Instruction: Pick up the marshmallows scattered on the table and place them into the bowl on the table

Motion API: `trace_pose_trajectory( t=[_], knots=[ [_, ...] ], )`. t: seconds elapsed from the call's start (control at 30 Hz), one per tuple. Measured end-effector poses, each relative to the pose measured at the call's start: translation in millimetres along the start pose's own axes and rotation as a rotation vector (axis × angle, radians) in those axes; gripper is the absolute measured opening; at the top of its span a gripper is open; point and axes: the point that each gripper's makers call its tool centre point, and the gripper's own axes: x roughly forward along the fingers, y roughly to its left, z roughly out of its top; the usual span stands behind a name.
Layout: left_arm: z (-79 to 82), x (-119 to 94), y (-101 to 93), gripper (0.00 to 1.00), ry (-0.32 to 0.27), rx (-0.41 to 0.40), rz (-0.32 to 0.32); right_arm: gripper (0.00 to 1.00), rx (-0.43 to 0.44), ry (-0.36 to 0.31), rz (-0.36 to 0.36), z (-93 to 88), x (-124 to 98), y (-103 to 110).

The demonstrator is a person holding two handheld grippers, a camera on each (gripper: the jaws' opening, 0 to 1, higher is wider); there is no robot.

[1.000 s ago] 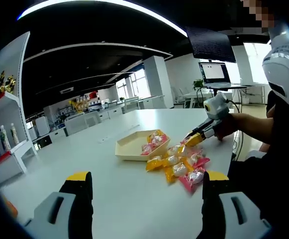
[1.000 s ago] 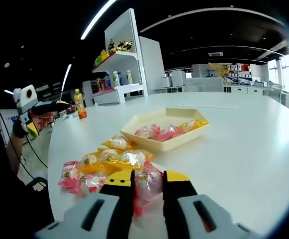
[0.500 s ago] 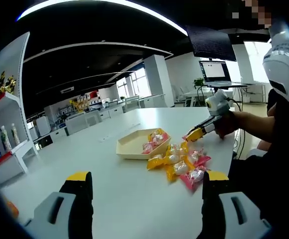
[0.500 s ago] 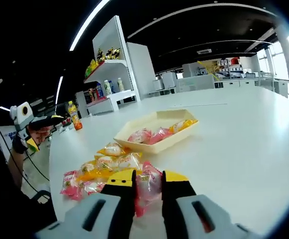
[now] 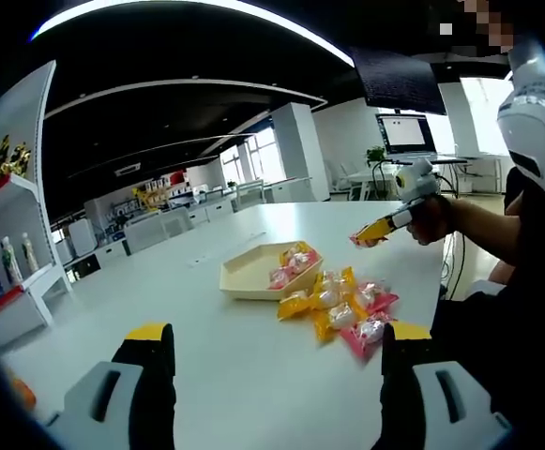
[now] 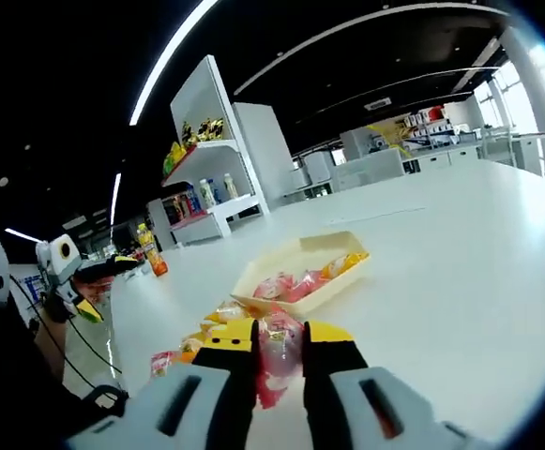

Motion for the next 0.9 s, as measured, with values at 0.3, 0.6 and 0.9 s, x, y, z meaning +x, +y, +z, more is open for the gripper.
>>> trace_pose_trajectory(
  t=[0.3, 0.6, 0.9],
  knots=[
    [3.7, -1, -3.1, 0.91, -0.017, 0.02, -0.007, 0.15, 0.039, -0.101, 0.021, 38.5, -34, -3],
    [1.7, 0, -2.8, 0.9, -0.01, 0.015, -0.004, 0.14, 0.028, -0.132, -0.017, 50.3, -50, -11],
    [3.2, -1, -3.4, 0.9, -0.011, 0.02, -0.005, 0.14, 0.01, -0.131, -0.02, 51.4, -48, -9]
  ],
)
